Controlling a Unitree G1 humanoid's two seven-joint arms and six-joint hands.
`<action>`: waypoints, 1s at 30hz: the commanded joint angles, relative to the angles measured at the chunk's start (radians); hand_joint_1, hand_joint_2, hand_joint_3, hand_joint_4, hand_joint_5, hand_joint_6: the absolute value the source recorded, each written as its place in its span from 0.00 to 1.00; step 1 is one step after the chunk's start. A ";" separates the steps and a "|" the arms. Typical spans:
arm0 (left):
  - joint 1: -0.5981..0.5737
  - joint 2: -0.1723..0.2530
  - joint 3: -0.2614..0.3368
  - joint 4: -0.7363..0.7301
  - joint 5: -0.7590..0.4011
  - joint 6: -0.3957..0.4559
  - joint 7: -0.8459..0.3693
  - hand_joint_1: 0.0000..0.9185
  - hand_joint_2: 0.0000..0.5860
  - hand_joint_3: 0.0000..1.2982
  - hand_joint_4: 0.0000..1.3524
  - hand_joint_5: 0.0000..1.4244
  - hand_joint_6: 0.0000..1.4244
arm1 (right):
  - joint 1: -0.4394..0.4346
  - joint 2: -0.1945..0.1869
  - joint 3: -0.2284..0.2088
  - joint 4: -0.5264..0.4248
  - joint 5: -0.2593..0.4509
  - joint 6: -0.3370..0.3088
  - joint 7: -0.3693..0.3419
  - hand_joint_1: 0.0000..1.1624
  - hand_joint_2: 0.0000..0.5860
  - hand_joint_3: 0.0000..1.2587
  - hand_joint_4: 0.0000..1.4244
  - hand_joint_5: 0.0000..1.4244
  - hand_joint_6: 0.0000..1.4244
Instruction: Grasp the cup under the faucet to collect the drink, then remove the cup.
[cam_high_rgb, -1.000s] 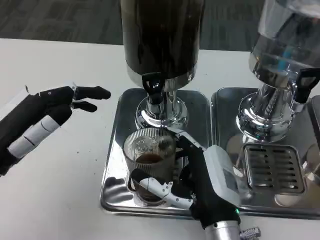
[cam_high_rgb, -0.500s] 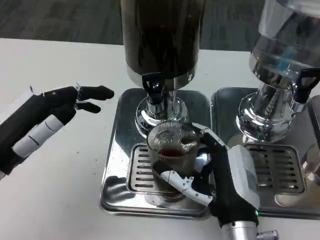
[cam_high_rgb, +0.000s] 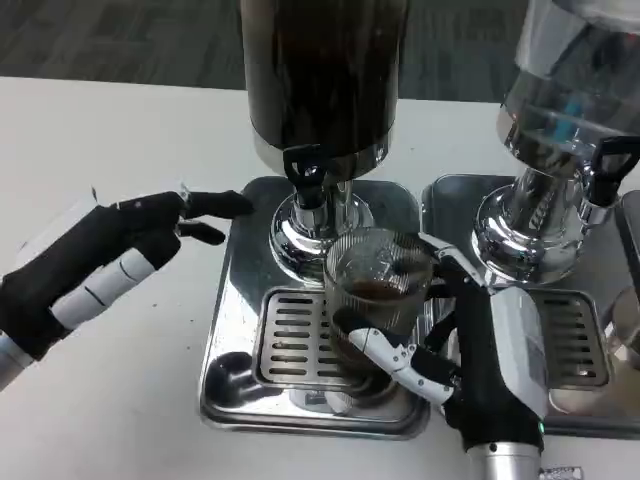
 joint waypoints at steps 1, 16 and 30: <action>0.029 -0.004 -0.011 -0.004 0.036 -0.033 0.011 0.00 0.27 0.24 0.16 0.13 0.24 | 0.007 0.011 -0.015 -0.050 0.019 -0.054 -0.029 0.53 0.40 0.36 0.42 0.54 0.75; 0.089 0.092 0.020 0.015 0.311 -0.263 0.233 0.00 0.26 0.10 0.00 0.00 0.12 | 0.018 0.011 -0.032 -0.101 0.039 -0.063 -0.006 0.53 0.42 0.38 0.42 0.55 0.76; 0.170 0.150 -0.032 -0.068 0.660 -0.322 0.547 0.00 0.16 0.01 0.00 0.00 0.04 | 0.065 -0.008 -0.030 -0.159 0.045 -0.071 0.022 0.53 0.43 0.38 0.43 0.55 0.76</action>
